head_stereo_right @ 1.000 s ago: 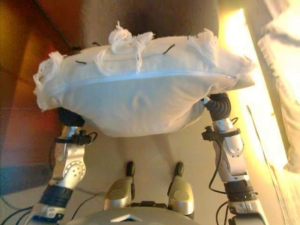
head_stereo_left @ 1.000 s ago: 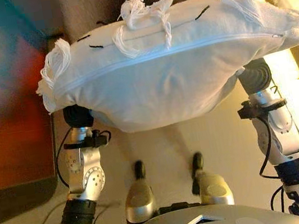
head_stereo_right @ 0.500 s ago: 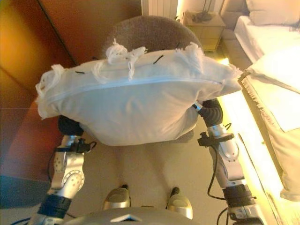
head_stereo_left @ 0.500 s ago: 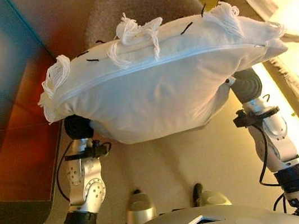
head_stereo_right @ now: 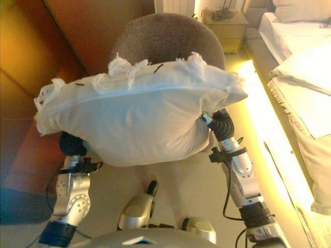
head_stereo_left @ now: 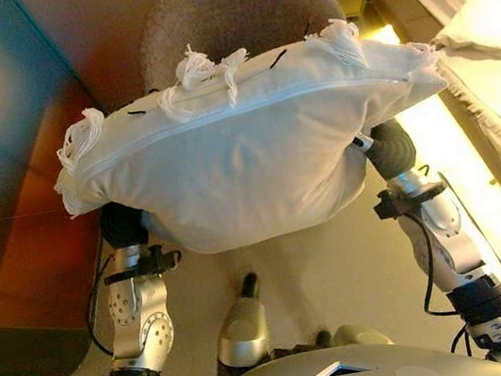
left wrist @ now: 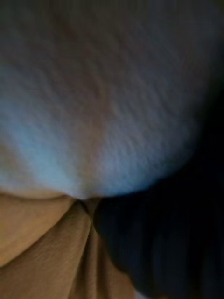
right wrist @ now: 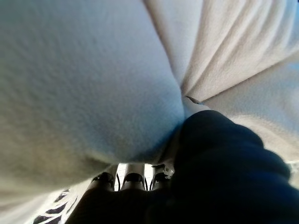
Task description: Pick up the cushion and take it to the sofa
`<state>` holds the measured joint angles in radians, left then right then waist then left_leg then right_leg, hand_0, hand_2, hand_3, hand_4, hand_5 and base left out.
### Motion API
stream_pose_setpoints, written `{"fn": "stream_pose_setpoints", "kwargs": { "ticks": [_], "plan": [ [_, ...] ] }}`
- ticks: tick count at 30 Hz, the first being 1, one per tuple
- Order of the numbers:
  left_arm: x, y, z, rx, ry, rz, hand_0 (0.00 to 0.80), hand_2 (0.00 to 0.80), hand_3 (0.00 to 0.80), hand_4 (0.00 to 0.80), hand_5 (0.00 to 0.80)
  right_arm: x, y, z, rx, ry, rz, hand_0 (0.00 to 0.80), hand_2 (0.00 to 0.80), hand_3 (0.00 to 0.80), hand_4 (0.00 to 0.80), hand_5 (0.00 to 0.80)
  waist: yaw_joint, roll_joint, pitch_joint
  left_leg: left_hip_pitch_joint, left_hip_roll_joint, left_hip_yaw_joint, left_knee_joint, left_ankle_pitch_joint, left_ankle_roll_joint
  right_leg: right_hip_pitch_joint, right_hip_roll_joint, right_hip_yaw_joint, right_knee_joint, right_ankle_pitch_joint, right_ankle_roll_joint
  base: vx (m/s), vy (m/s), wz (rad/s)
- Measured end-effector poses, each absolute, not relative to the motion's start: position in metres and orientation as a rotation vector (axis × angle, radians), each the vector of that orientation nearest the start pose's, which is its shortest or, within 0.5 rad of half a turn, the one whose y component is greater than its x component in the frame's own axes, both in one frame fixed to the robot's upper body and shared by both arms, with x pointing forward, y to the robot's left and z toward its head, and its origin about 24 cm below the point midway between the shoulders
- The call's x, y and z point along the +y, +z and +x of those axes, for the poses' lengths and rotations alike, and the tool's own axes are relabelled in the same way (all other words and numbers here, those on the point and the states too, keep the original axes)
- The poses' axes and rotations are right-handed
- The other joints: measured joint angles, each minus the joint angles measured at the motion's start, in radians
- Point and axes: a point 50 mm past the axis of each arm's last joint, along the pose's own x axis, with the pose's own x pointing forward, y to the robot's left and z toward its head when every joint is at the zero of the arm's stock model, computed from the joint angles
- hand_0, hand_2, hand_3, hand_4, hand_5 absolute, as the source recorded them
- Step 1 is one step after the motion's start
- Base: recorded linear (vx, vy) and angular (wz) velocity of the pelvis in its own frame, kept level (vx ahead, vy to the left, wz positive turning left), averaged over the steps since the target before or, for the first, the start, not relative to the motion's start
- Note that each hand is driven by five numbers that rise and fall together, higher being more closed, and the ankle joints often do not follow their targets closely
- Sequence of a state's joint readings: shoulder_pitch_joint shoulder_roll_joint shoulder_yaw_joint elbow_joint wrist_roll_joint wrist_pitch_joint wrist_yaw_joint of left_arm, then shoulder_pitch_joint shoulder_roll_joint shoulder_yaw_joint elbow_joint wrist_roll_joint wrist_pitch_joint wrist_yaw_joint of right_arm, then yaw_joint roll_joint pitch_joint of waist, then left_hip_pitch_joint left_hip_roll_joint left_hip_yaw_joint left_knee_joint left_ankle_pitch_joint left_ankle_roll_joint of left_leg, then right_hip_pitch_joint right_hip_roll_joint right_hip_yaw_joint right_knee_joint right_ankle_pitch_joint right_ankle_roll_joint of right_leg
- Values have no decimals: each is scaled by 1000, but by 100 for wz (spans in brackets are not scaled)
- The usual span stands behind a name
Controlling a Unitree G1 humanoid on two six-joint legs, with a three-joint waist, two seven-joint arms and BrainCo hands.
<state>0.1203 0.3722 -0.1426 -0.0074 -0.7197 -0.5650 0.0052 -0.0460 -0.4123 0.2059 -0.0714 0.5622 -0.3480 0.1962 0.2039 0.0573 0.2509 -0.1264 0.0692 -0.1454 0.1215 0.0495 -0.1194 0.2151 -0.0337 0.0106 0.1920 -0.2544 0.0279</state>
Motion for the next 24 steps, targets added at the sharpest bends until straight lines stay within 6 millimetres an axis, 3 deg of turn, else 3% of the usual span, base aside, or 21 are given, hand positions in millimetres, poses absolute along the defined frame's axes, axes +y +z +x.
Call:
{"fn": "stream_pose_setpoints", "kwargs": {
  "ticks": [1,3,6,8,13,16,18,20,22,24],
  "plan": [
    [215,70,220,-386,42,-358,800,800,800,800,800,-165,100,250,-371,399,155,800,800,800,800,800,10,-12,6,0,-19,4,27,0,0,0,-24,14,-2,-7,-2,472,209,-94],
    [223,75,222,-399,51,-329,800,800,800,800,800,-159,101,252,-370,414,165,800,800,800,800,800,7,-24,17,4,-44,37,52,30,51,6,-69,-31,20,-15,11,535,221,-66],
    [223,82,228,-411,34,-322,800,800,800,800,800,-161,100,251,-361,398,196,800,800,800,800,800,2,-52,26,5,-94,62,107,-27,80,40,-134,-88,8,-17,44,546,196,-10],
    [221,81,230,-405,13,-318,800,800,800,800,800,-163,98,250,-359,379,225,800,800,800,800,800,-1,-66,19,-7,-117,63,149,-64,94,47,-161,-117,25,-22,89,482,205,11],
    [221,79,231,-360,-7,-273,800,800,800,800,800,-164,95,246,-354,355,245,800,800,800,800,800,2,-87,-24,-3,-139,77,113,-72,117,-104,-211,-131,270,-16,90,387,155,1],
    [225,81,232,-344,11,-219,800,800,800,800,800,-160,91,244,-336,353,240,800,800,800,800,800,-5,-77,-43,70,-123,89,28,-50,131,-143,-206,-137,344,37,93,302,22,-24],
    [230,82,232,-339,20,-198,800,800,800,800,800,-156,89,244,-328,334,242,800,800,800,800,800,-20,-70,-56,100,-95,105,-10,-45,132,-163,-198,-194,256,16,83,188,-51,-31],
    [230,81,232,-330,27,-200,800,800,800,800,800,-154,86,245,-314,319,253,800,800,800,800,800,-36,-63,-60,114,-78,119,-38,-38,125,-214,-186,-216,149,31,85,208,-92,-31],
    [229,77,233,-303,26,-202,800,800,800,800,800,-157,79,246,-283,294,236,800,800,800,800,800,-83,-62,-61,129,-72,107,-62,-32,118,-242,-168,-207,7,96,90,247,-128,8],
    [221,68,234,-252,4,-202,800,800,800,800,800,-162,70,247,-245,246,227,800,800,800,800,800,-114,-67,-65,154,-75,75,-85,-33,109,-234,-155,-170,-100,226,97,240,-159,42]
  ]
}}
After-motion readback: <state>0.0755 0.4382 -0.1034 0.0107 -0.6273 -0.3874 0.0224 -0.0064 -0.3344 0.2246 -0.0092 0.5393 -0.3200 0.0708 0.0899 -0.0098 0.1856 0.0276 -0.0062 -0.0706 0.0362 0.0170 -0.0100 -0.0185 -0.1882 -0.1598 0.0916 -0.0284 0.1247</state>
